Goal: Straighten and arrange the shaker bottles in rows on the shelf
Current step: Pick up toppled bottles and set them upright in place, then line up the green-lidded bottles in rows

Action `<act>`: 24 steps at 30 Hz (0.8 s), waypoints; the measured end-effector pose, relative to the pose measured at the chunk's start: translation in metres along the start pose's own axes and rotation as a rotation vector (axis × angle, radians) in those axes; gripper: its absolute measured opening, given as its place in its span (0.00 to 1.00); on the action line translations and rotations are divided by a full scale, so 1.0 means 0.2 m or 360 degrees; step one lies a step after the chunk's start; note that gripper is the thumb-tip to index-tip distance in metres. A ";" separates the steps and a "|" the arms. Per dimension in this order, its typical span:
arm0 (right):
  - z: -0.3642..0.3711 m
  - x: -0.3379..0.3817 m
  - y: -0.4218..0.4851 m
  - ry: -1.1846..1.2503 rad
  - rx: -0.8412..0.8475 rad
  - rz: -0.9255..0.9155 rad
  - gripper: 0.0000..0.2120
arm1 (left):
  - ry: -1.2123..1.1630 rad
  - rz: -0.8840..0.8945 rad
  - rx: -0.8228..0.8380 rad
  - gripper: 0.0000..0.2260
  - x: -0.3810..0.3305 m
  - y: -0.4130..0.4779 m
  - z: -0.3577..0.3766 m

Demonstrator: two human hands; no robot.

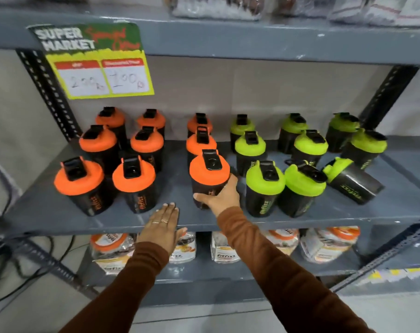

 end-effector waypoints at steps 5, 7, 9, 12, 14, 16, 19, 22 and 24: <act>0.04 -0.09 0.04 -0.0137 -0.0009 0.0063 0.41 | 0.0016 0.0043 -0.0142 0.25 0.00 0.01 0.01; 0.04 -0.11 0.05 -0.0173 -0.0005 0.0075 0.42 | -0.0018 0.0015 -0.0080 0.30 0.01 0.01 0.01; 0.05 -0.14 0.06 -0.0193 0.0030 0.0074 0.44 | -0.0068 -0.0014 -0.0081 0.33 0.01 0.00 0.00; 0.01 -0.18 0.02 -0.0171 0.0077 0.0021 0.47 | -0.0215 -0.0009 -0.0233 0.27 -0.03 -0.03 -0.01; -0.10 -0.22 -0.04 -0.0189 0.0064 -0.0221 0.36 | -0.0316 0.0070 -0.0361 0.27 -0.12 -0.05 -0.02; -0.27 -0.25 -0.14 -0.0340 -0.0025 -0.0530 0.20 | -0.0408 0.0206 -0.0443 0.25 -0.25 -0.06 -0.02; -0.62 -0.36 -0.22 -0.0510 -0.0188 -0.0702 0.12 | -0.0501 0.0467 -0.0431 0.19 -0.54 -0.02 -0.03; -1.04 -0.40 -0.13 -0.0604 -0.0443 -0.0570 0.12 | -0.0472 0.0719 -0.0468 0.17 -0.93 0.05 -0.07; -1.30 -0.33 -0.04 -0.0715 -0.0629 -0.0642 0.12 | -0.0467 0.0849 -0.0488 0.14 -1.20 0.12 -0.12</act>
Point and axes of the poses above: each hand's wrist, its own y-axis towards the middle knuckle, its own z-axis out of the palm, x = y × z, the point moved 4 cm from there along y, towards the middle knuckle, and after that the axes turned 4 degrees about y, right-handed, at the moved point
